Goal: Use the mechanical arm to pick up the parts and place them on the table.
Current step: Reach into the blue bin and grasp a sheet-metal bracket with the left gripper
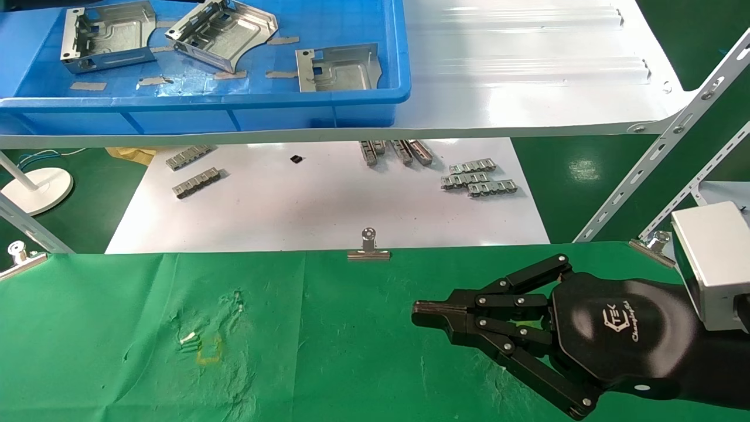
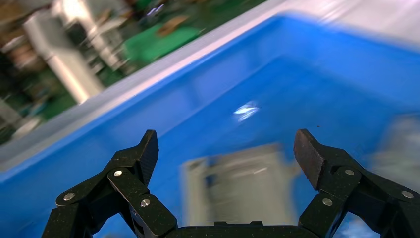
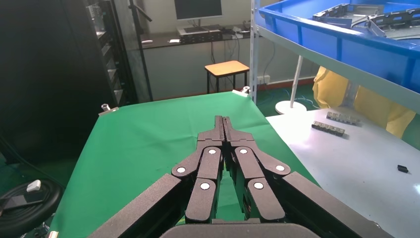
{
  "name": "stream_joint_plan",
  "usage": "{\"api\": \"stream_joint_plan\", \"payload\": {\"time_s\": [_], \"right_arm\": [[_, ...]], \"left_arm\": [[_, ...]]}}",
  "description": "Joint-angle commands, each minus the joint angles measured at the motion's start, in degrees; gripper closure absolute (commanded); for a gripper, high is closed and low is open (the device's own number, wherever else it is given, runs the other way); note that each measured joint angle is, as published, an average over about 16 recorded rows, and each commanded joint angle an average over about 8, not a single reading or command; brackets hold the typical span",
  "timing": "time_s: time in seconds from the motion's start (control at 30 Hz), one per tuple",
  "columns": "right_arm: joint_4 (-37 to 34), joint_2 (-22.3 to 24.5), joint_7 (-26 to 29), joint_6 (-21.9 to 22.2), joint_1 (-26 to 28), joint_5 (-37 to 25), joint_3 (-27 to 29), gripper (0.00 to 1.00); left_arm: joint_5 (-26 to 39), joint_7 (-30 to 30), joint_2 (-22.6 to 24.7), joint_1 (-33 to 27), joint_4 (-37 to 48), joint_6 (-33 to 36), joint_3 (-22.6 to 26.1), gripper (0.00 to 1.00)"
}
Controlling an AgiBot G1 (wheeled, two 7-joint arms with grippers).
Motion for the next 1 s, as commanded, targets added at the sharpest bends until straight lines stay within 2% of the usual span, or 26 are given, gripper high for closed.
{"api": "stream_joint_plan", "payload": {"time_s": [0.03, 0.13, 0.17, 0.2, 0.5, 1.0], "right_arm": [[0.0, 0.0, 0.0, 0.0, 0.0, 0.0, 0.0, 1.0], [0.0, 0.0, 0.0, 0.0, 0.0, 0.0, 0.0, 1.0], [0.0, 0.0, 0.0, 0.0, 0.0, 0.0, 0.0, 1.0], [0.0, 0.0, 0.0, 0.0, 0.0, 0.0, 0.0, 1.0], [0.0, 0.0, 0.0, 0.0, 0.0, 0.0, 0.0, 1.0], [0.0, 0.0, 0.0, 0.0, 0.0, 0.0, 0.0, 1.0]], "left_arm": [[2.3, 0.2, 1.9, -1.9, 4.3, -4.8, 1.0, 0.48], [4.5, -0.3, 3.4, -3.0, 7.9, -6.9, 2.4, 0.85], [5.1, -0.5, 3.7, -3.3, 8.8, -7.2, 2.8, 0.95], [5.6, -0.7, 4.0, -3.5, 9.7, -7.3, 3.1, 1.0], [7.0, -2.3, 4.9, -4.9, 13.7, -6.4, 4.1, 1.0], [5.6, -3.3, 4.2, -4.4, 15.1, -6.7, 3.1, 1.0]]}}
